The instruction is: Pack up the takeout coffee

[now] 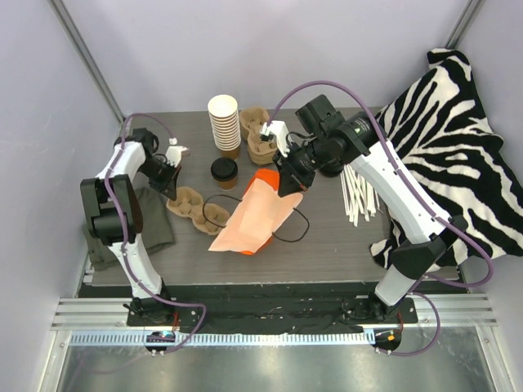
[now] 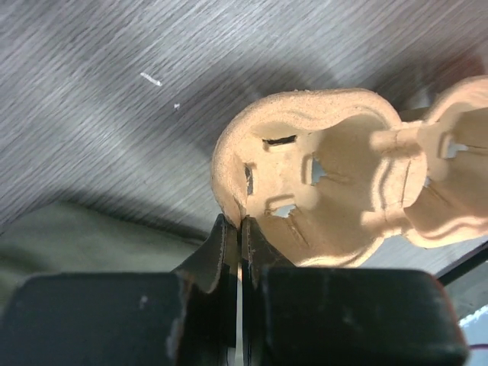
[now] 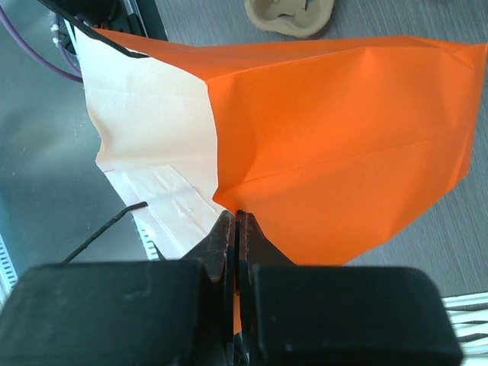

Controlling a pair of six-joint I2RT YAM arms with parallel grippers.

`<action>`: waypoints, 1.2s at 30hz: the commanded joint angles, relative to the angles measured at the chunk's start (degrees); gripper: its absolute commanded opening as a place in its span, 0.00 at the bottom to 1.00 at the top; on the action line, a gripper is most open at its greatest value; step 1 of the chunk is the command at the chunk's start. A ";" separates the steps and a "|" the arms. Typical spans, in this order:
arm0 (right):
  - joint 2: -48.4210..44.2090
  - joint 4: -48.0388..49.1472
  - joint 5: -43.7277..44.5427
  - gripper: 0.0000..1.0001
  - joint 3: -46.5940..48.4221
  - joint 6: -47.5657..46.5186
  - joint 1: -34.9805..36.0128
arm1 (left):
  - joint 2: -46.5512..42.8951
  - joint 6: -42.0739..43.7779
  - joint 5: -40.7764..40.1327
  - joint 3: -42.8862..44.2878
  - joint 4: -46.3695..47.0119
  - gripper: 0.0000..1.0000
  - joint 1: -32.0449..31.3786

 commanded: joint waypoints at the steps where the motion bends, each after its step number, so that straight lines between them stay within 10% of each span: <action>1: -2.38 -2.47 0.72 0.01 -0.11 -1.08 0.10 | -7.89 0.92 0.44 4.96 -5.26 0.00 0.14; 15: -6.60 -2.12 2.31 0.01 -4.87 -1.25 0.11 | -29.98 5.31 -1.24 32.18 -19.94 0.00 0.05; 36: -1.24 2.28 10.04 0.01 1.27 4.10 0.10 | -36.23 1.19 15.99 52.52 -4.84 0.00 -10.41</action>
